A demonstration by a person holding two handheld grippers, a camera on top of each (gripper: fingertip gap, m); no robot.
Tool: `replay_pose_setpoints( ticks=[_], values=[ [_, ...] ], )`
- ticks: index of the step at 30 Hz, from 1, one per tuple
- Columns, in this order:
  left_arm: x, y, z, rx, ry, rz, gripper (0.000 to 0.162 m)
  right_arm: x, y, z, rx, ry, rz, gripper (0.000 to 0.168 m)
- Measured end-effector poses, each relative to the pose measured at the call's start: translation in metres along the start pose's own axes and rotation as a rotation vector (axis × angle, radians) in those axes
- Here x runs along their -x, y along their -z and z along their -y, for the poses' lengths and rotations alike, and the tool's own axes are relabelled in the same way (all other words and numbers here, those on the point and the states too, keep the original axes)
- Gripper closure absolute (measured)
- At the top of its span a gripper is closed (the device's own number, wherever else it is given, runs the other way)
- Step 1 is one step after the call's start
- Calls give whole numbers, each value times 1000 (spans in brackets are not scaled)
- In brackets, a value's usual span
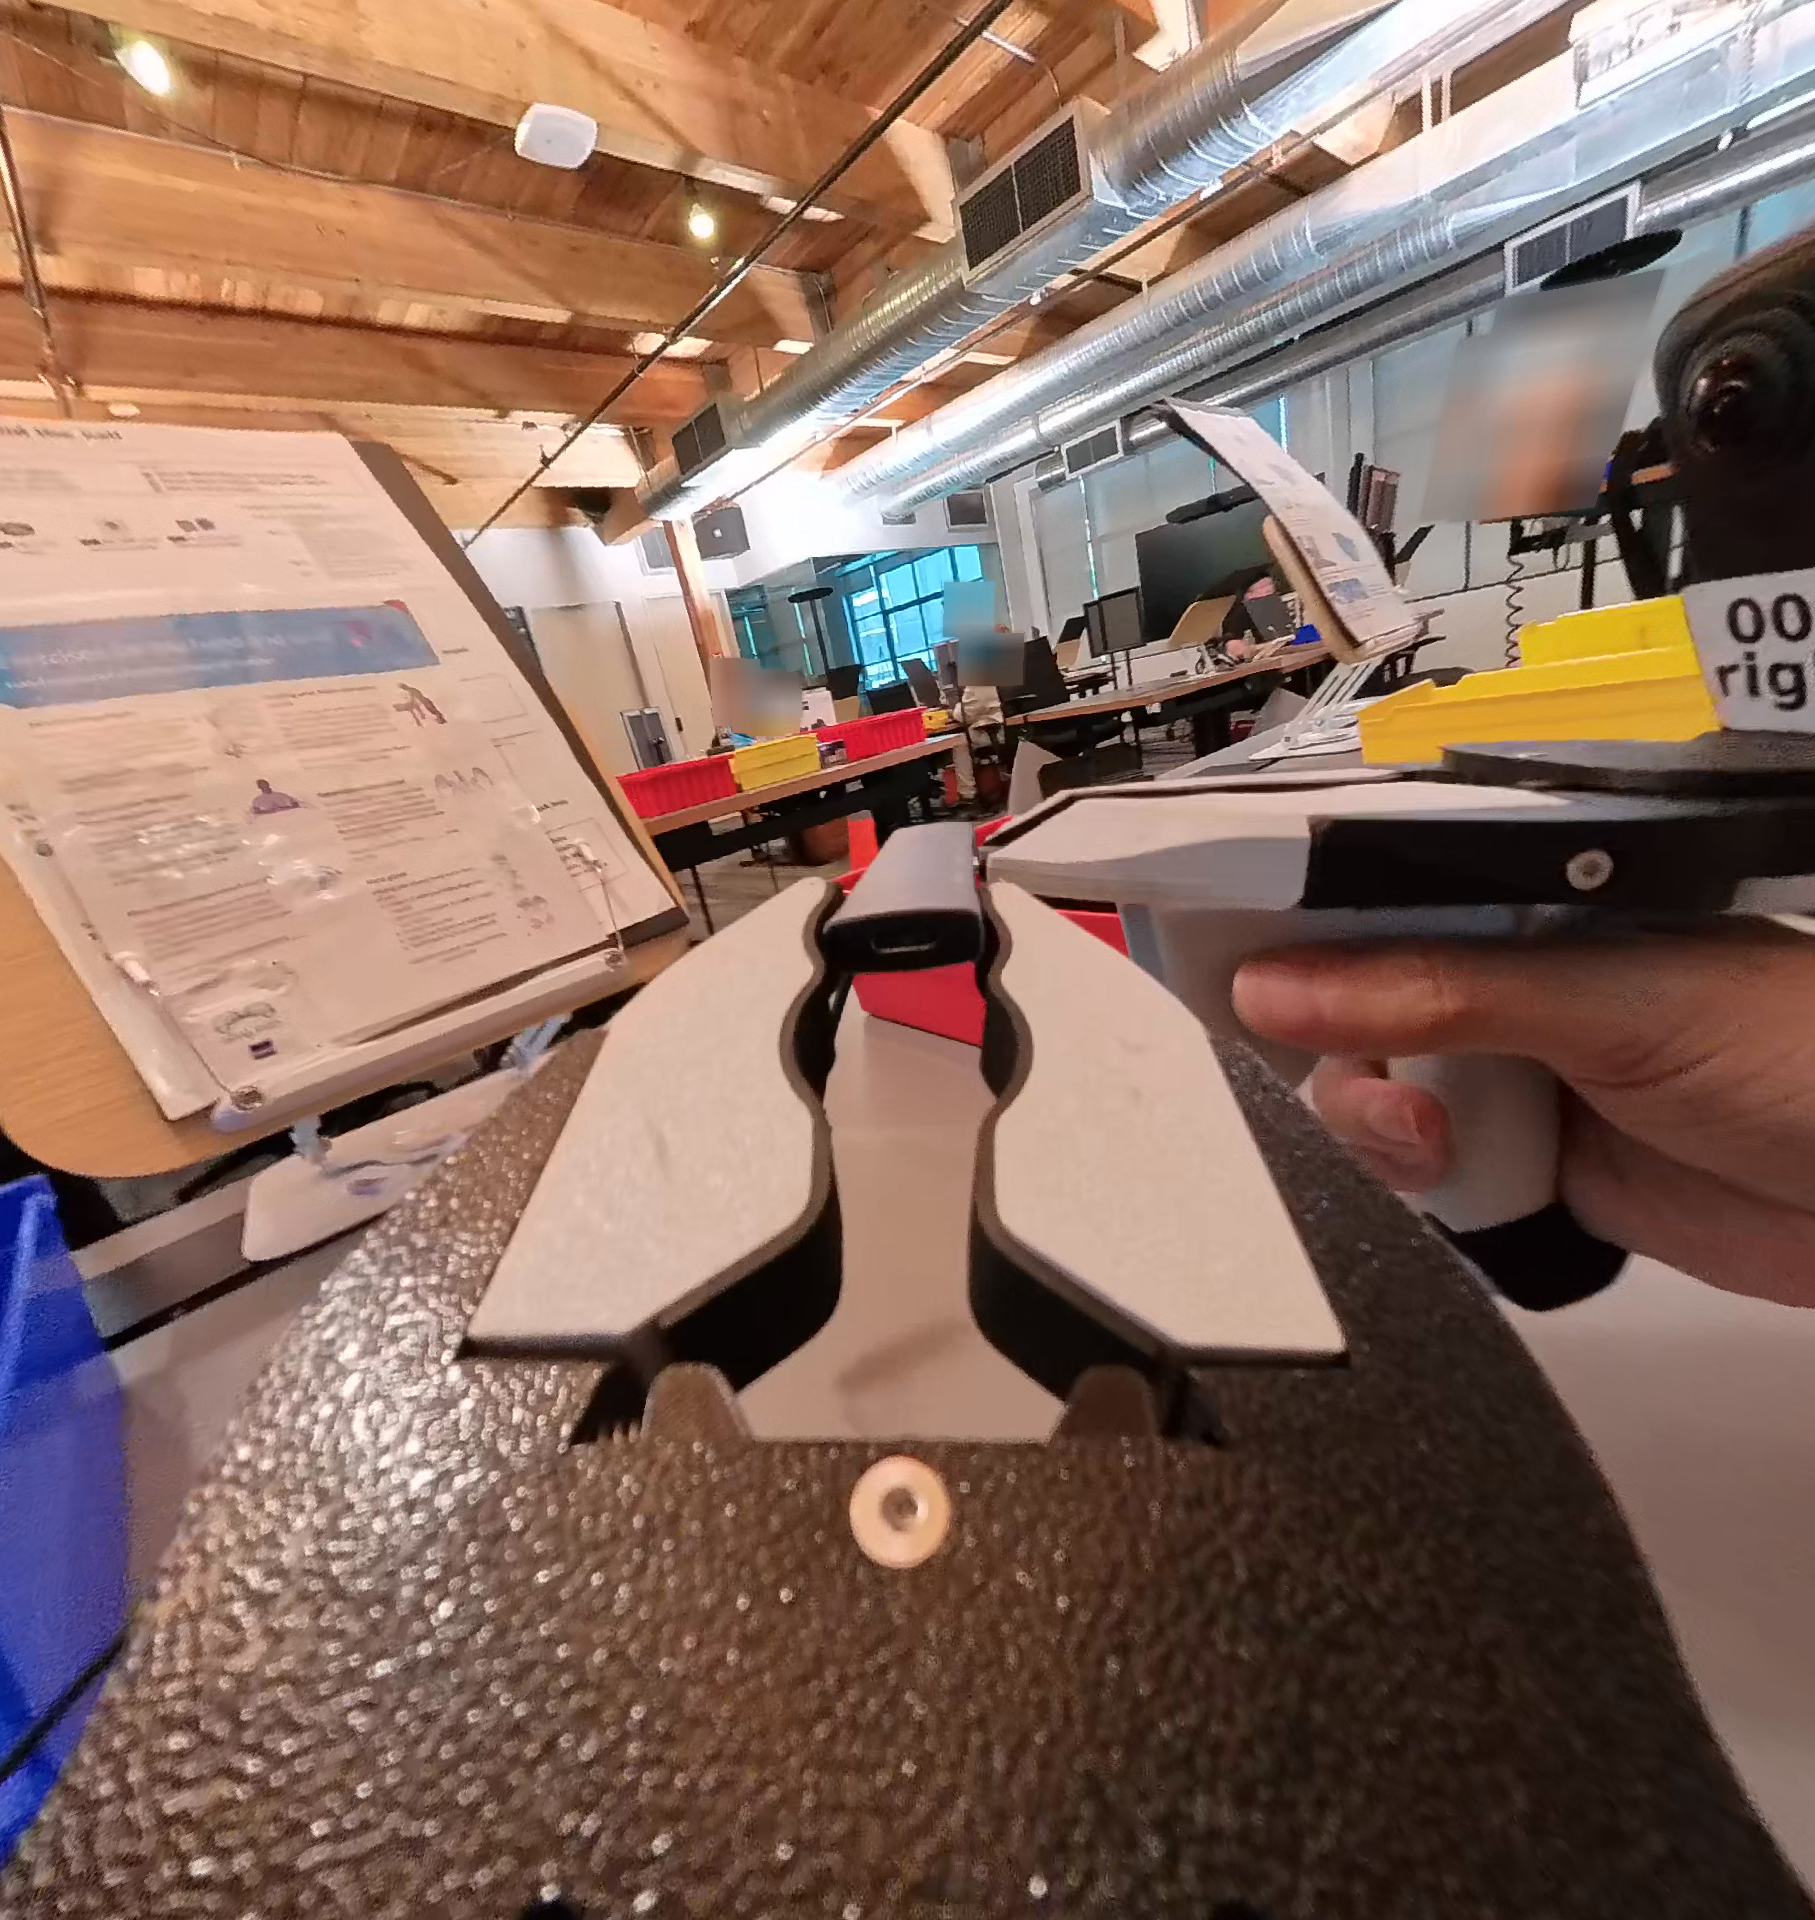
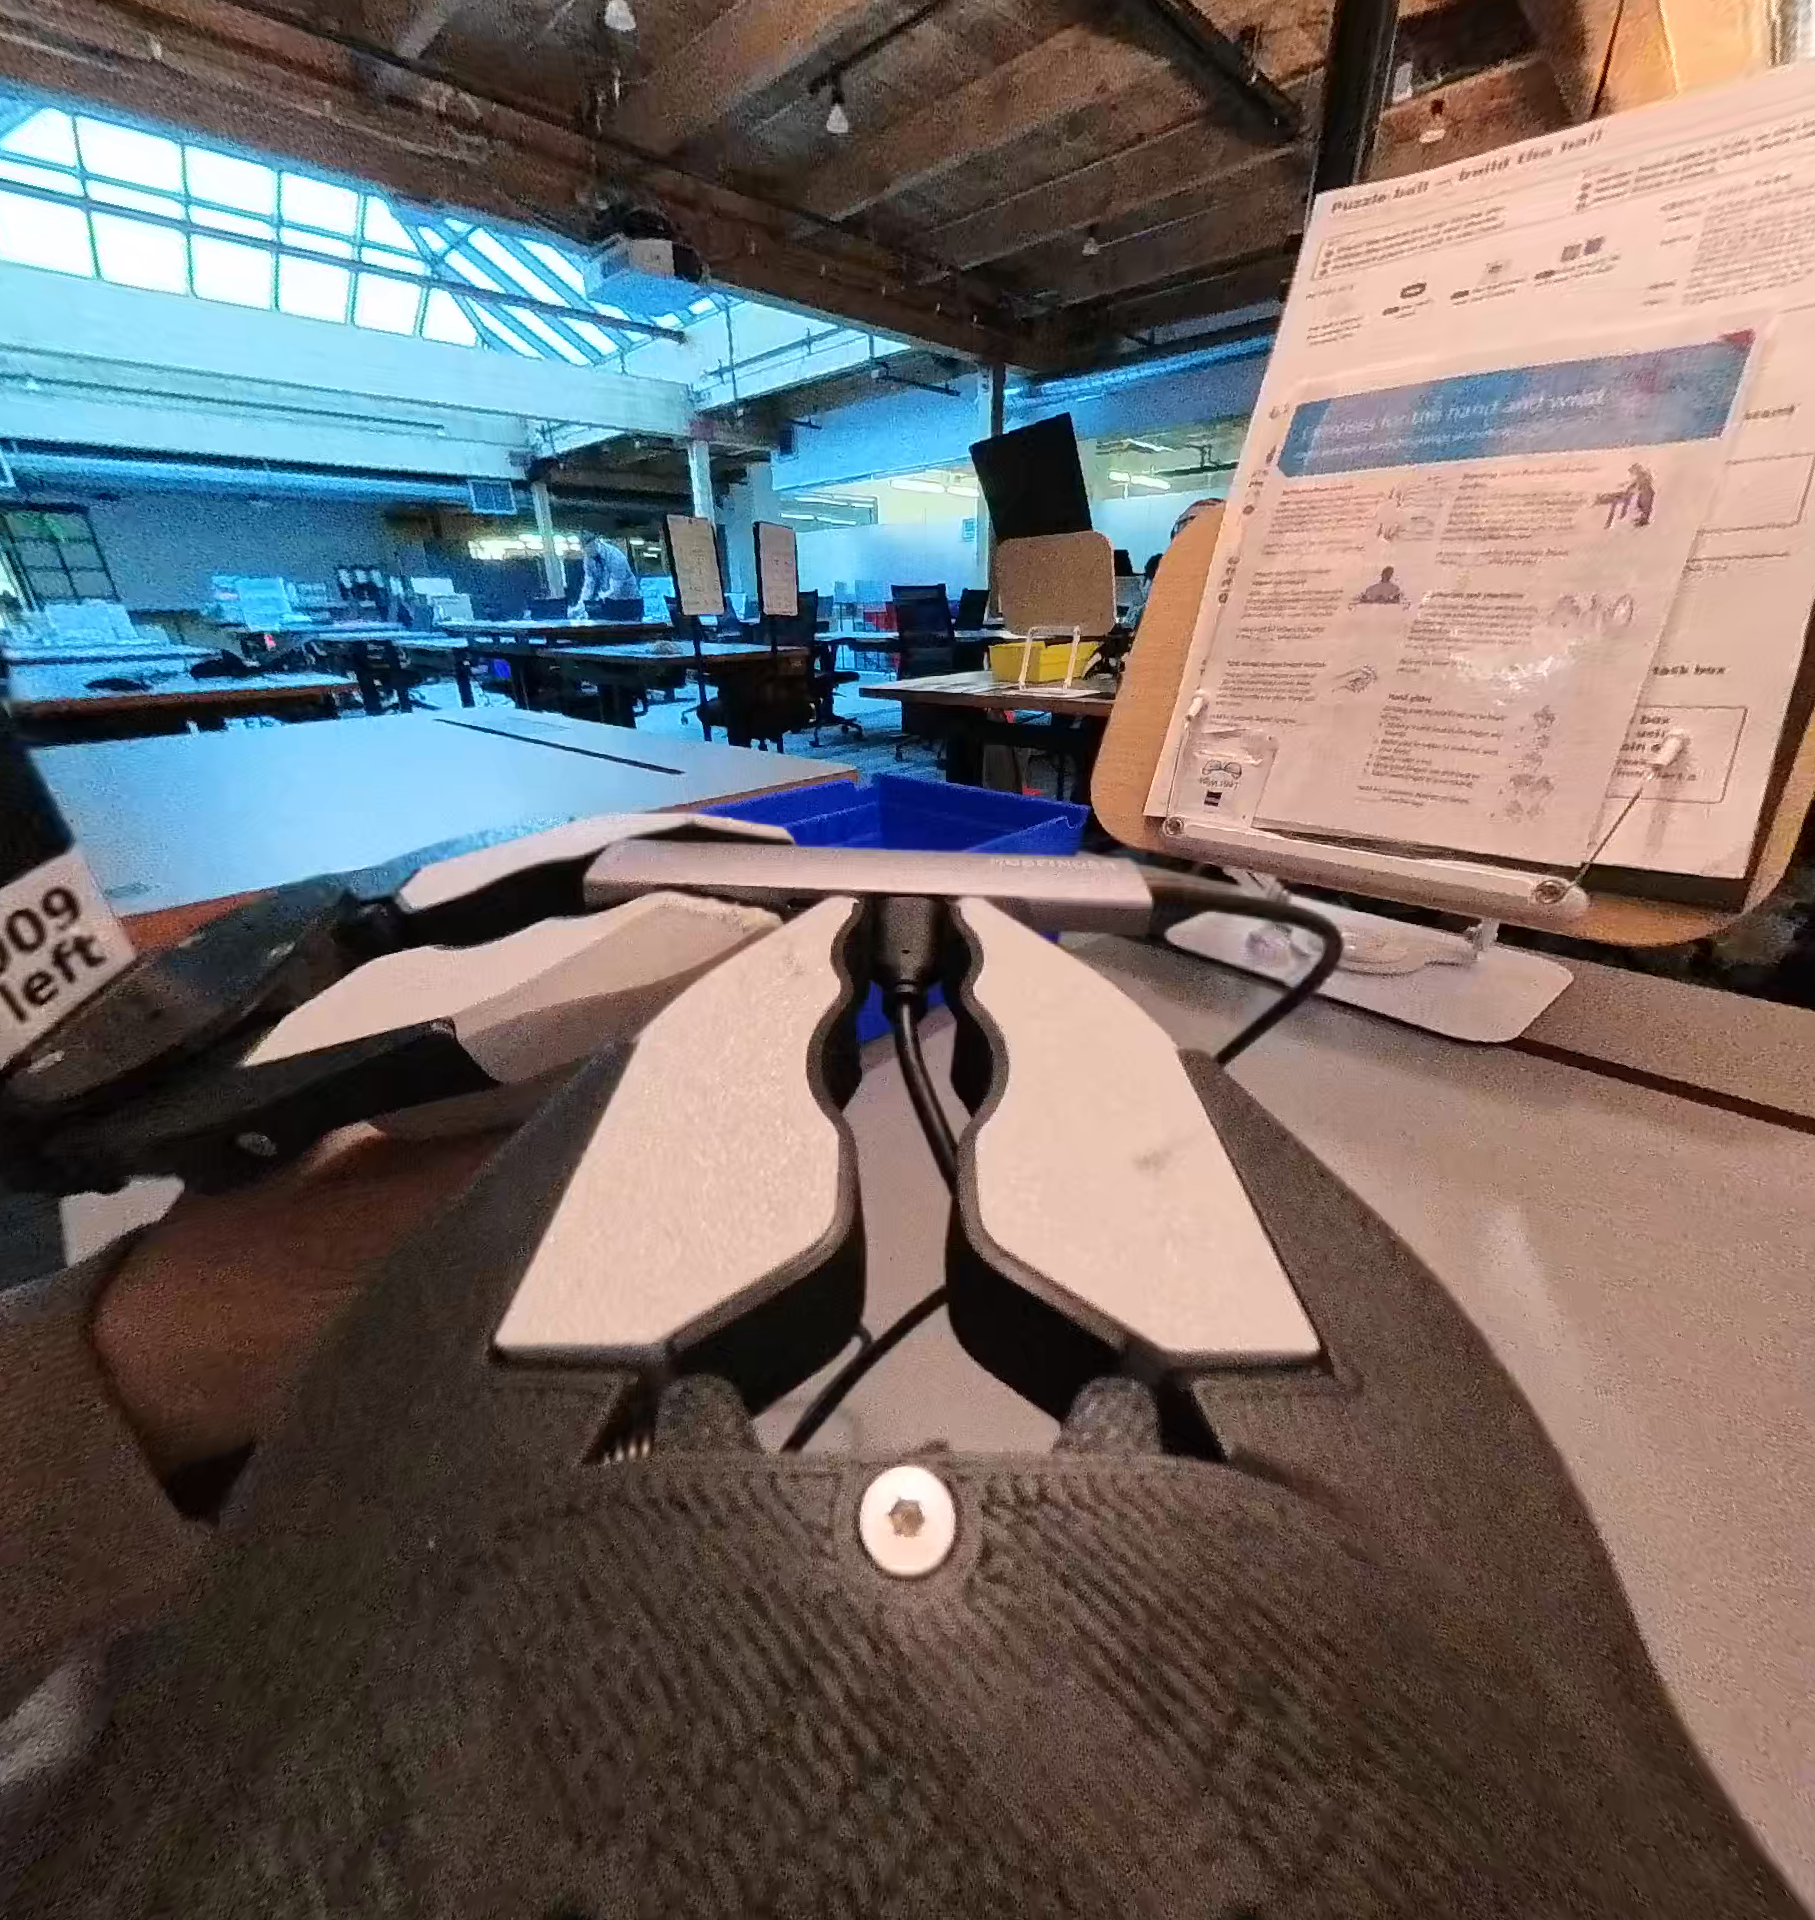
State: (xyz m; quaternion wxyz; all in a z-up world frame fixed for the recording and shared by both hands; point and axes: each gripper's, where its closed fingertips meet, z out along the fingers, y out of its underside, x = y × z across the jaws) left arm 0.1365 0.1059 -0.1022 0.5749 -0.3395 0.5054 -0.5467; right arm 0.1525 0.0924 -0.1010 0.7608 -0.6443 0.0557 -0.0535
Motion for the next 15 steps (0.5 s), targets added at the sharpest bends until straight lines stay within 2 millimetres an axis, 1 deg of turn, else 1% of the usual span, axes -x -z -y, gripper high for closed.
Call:
replay_pose_setpoints(
  ticks=[5,9,12,15],
  values=[
    [-7,-2,0,-1,52,-55,137,3,3,3,3,133,63,155],
    [-12,-4,-3,13,83,-74,135,3,5,1,15,282,58,155],
    [-11,-6,-7,26,125,-62,136,7,4,4,-22,308,42,155],
    [-11,-7,-9,11,185,-59,136,8,3,2,-33,276,60,155]
  ],
)
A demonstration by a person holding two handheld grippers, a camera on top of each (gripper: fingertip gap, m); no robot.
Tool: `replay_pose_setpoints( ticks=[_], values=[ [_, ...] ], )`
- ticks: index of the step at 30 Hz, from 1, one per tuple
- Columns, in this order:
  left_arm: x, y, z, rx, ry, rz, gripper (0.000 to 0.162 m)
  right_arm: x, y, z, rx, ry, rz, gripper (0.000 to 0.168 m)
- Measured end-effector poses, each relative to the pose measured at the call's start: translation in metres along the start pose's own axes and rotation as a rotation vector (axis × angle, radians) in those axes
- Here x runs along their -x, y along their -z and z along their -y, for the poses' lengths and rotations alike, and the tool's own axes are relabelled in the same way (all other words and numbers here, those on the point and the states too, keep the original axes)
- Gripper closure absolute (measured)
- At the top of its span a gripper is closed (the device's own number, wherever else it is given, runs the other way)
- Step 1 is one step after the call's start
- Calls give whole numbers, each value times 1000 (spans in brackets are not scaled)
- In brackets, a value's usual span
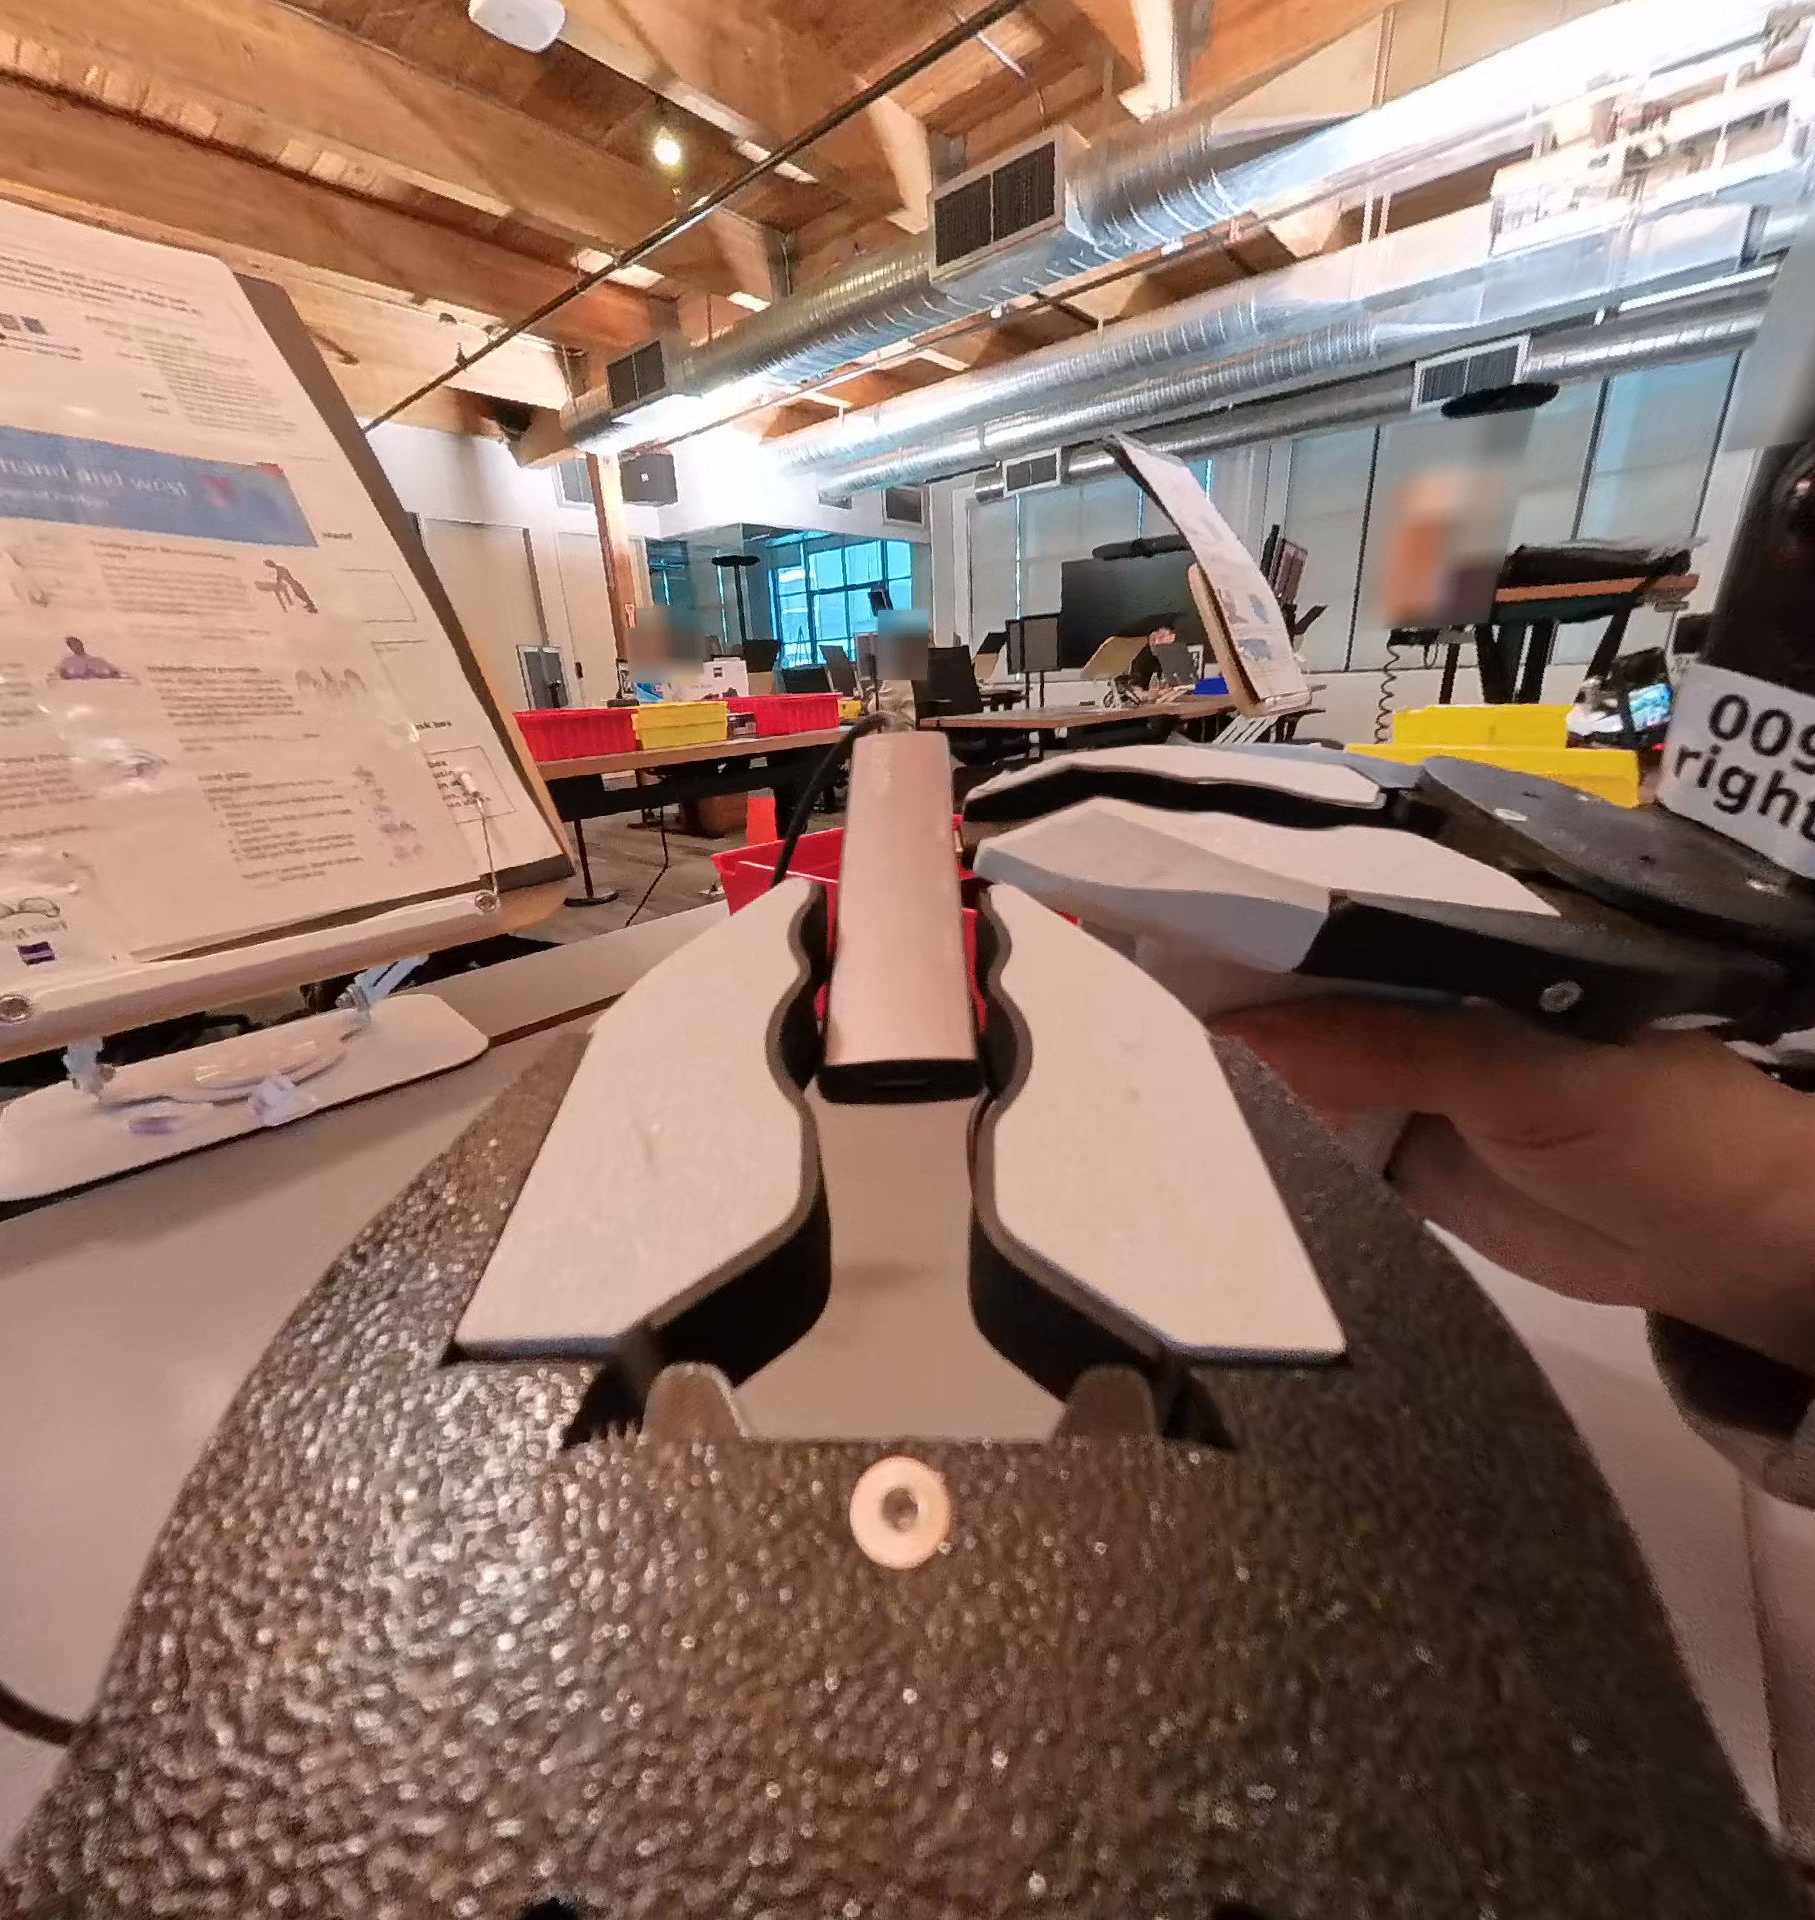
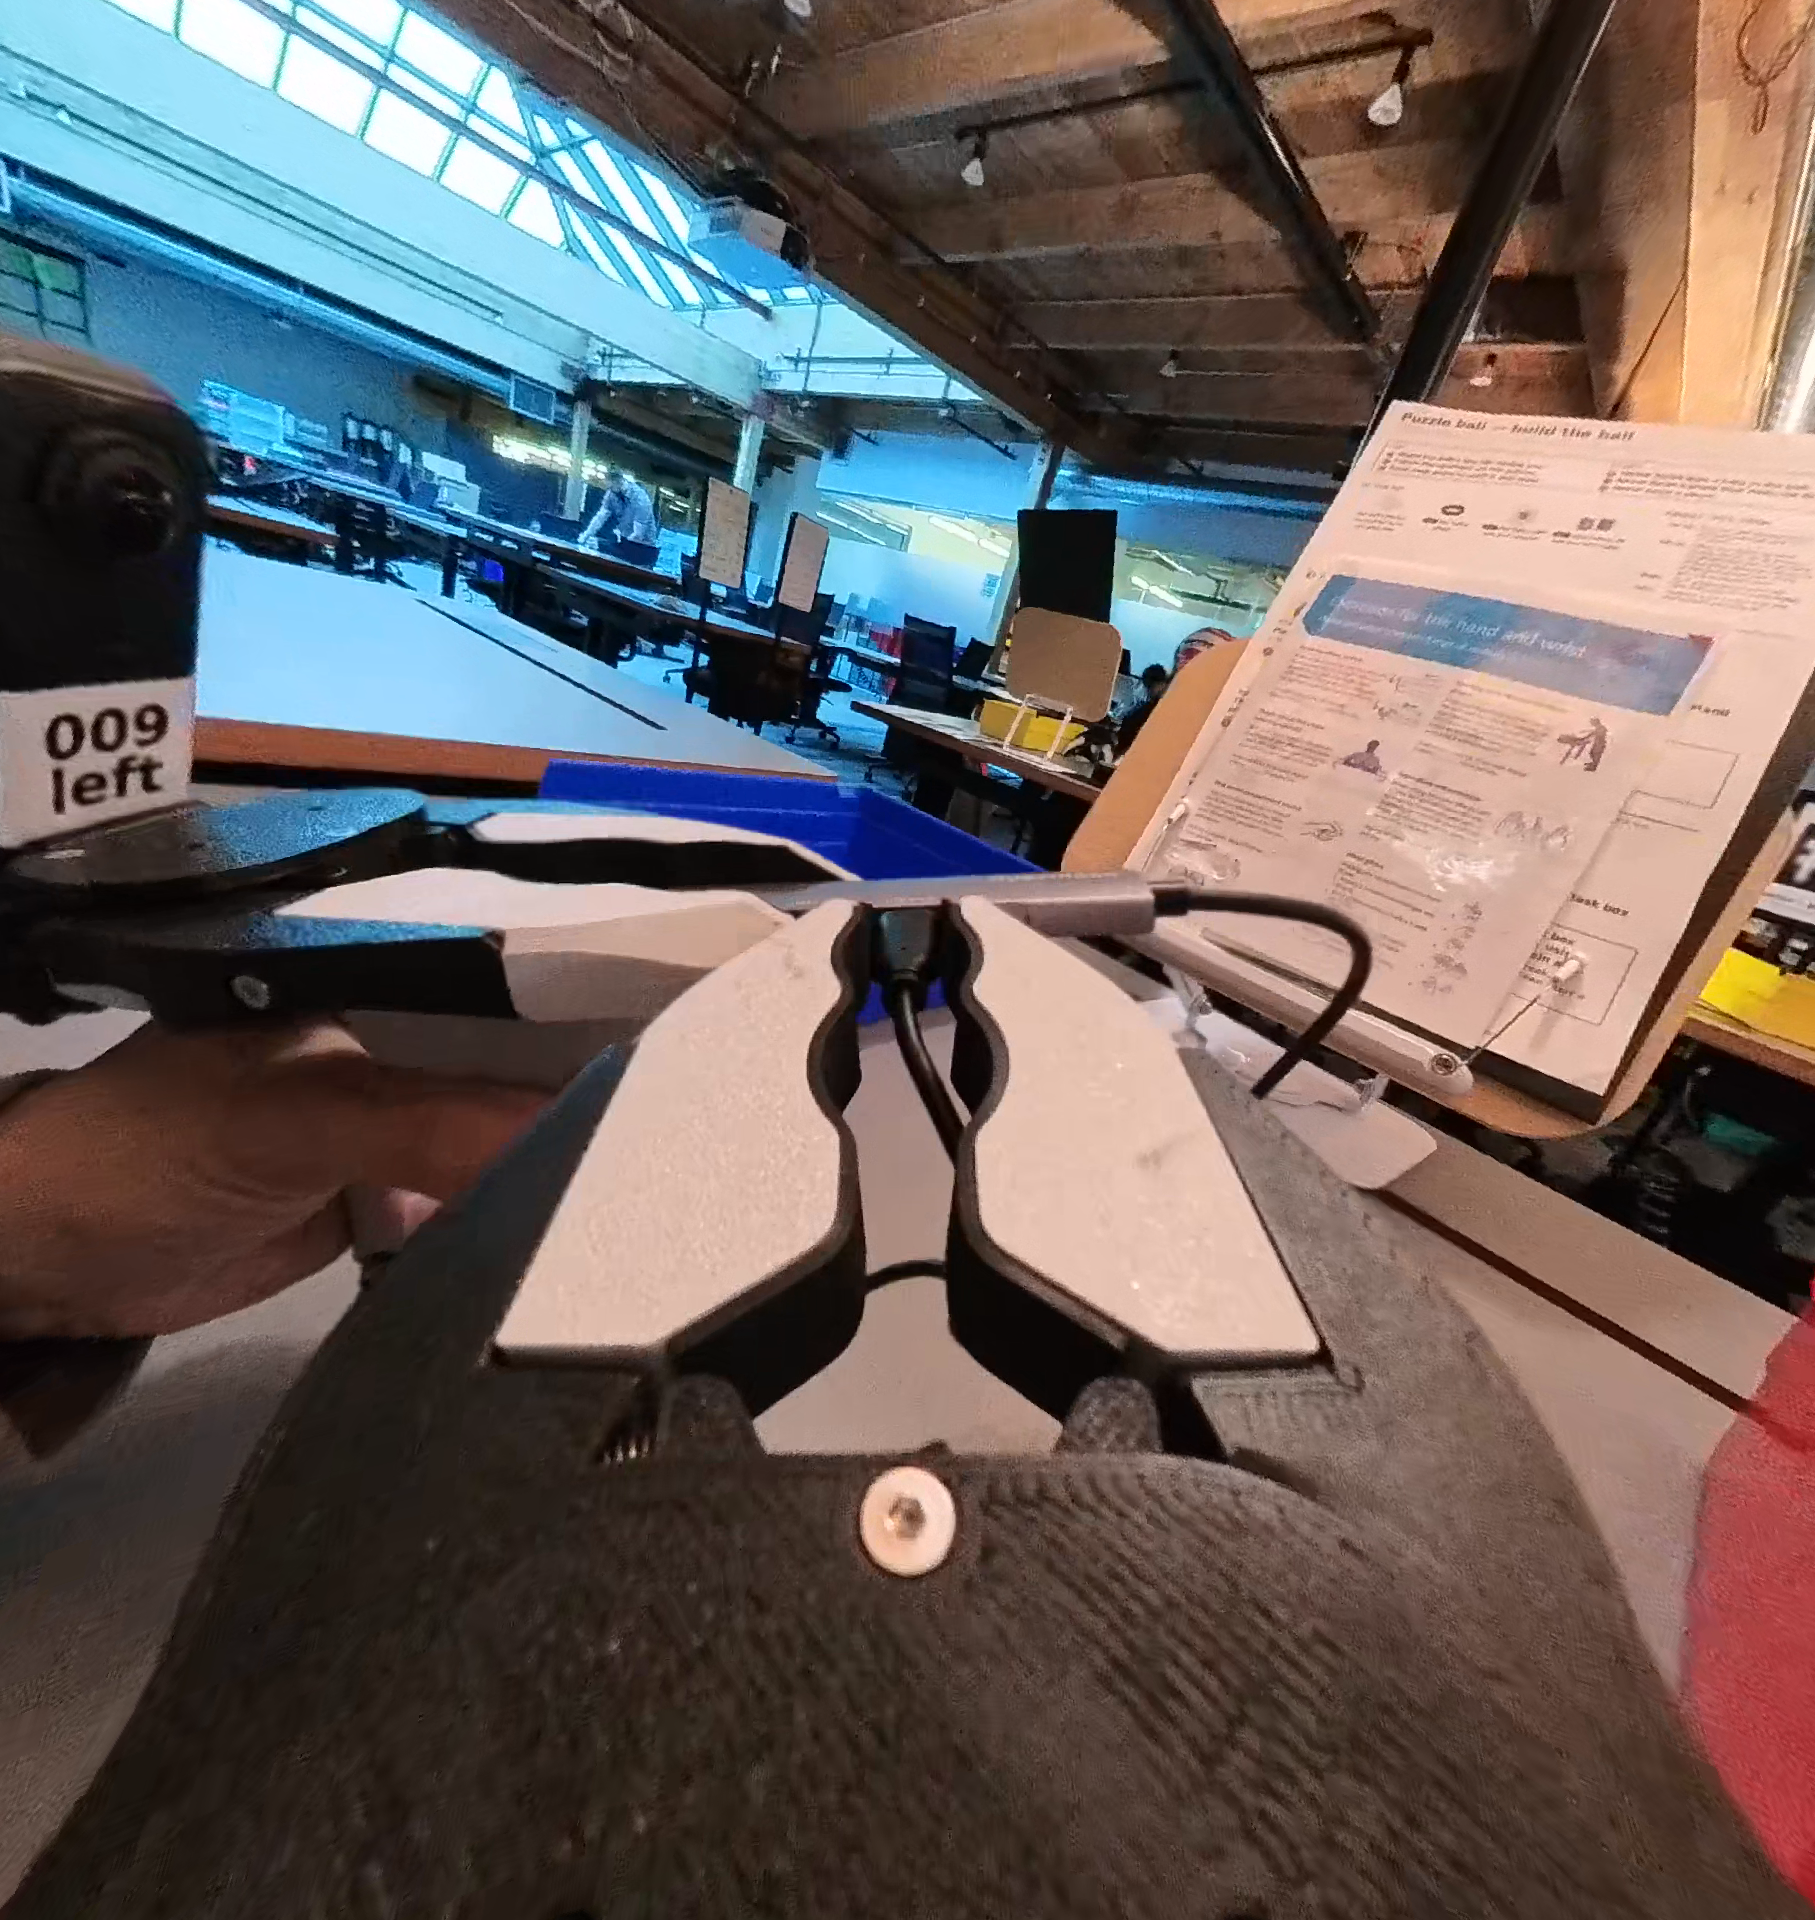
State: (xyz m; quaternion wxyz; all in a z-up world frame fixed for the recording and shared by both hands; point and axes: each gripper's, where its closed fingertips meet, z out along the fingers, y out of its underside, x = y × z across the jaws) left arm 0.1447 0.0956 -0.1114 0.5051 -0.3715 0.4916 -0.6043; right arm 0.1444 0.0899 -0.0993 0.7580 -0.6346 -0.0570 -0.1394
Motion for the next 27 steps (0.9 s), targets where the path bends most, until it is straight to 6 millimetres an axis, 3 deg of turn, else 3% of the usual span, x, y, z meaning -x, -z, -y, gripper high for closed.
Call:
replay_pose_setpoints(
  ticks=[7,15,18,25,26,27],
  values=[
    [3,2,-3,-20,22,26,136,2,-1,-4,8,-40,-25,155],
    [14,4,-10,109,-195,114,135,2,-5,-17,94,-137,-53,155],
    [13,3,-11,121,-176,119,135,1,-4,-18,124,-116,-51,155],
    [3,1,3,124,-249,102,135,2,6,0,131,-33,-46,155],
    [10,3,7,119,-218,153,135,2,9,2,127,-23,-64,154],
    [40,14,15,93,-178,304,135,2,14,3,135,7,-74,155]
  ],
)
